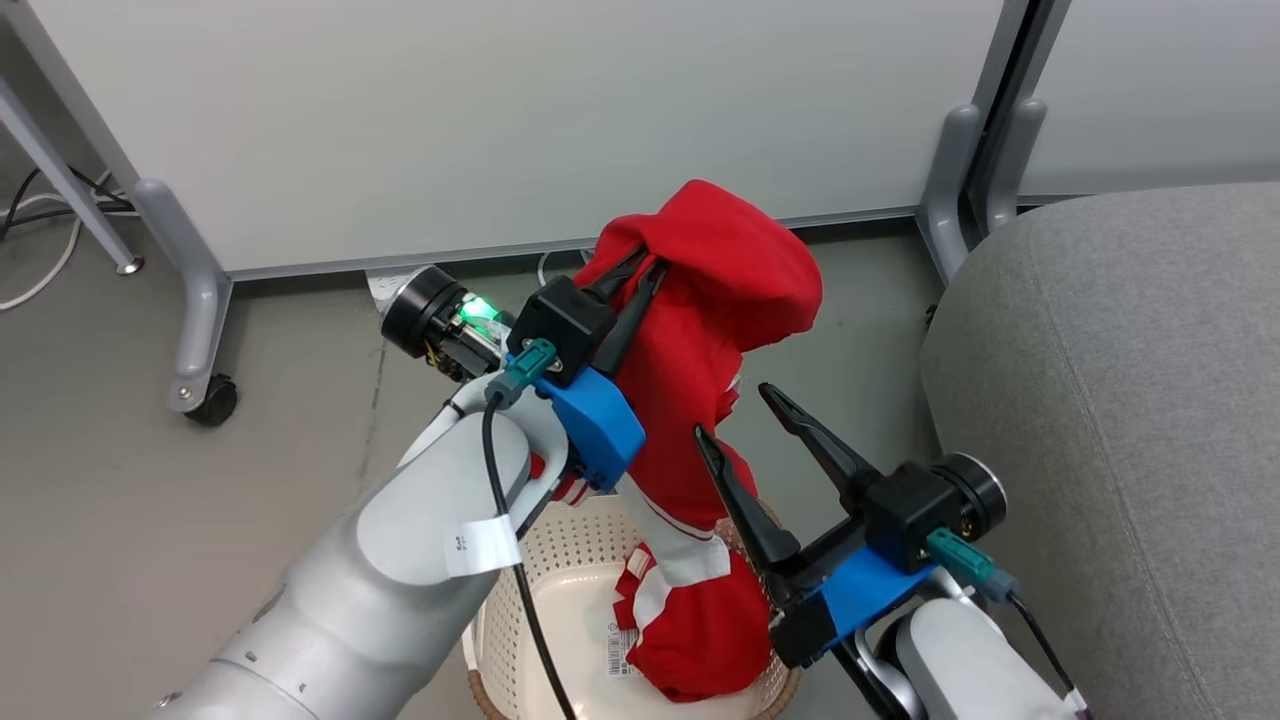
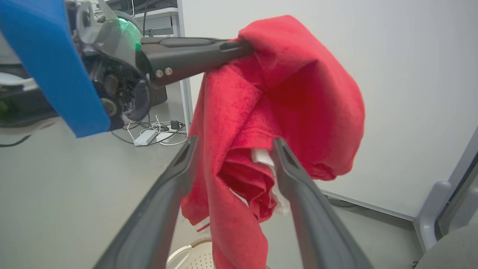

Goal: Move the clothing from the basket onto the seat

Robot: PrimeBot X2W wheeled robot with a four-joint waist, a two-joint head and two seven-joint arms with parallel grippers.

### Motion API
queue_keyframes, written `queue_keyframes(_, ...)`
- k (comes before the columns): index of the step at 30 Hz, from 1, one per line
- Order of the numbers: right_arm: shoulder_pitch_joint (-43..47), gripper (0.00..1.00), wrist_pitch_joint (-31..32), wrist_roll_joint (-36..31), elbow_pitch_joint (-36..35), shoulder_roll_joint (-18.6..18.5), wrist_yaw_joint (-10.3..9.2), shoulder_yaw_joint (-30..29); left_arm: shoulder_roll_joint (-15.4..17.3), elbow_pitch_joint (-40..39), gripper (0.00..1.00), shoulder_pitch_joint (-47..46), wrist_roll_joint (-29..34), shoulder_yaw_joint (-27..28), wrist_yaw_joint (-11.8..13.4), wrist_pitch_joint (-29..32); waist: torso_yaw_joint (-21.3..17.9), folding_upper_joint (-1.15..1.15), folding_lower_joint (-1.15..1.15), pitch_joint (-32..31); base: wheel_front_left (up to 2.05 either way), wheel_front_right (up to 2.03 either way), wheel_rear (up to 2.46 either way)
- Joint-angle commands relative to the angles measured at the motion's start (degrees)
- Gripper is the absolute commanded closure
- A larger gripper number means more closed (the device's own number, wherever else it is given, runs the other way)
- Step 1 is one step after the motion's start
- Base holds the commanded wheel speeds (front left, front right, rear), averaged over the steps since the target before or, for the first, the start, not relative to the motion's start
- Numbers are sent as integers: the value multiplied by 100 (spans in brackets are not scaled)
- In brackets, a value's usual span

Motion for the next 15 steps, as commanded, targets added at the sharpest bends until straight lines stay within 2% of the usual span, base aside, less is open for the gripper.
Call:
queue_keyframes(1, -145, 0, -23, 36, 115, -23, 1, 28, -35, -25, 100, -114, 36, 4, -18, -27, 55, 0, 0, 56, 0, 0, 0)
queue_keyframes(15, -1120, 0, -24, 343, 1312, -22, 1, 437, -301, -55, 100, -284, 172, -9, -126, -27, 250, 0, 0, 275, 0, 0, 0)
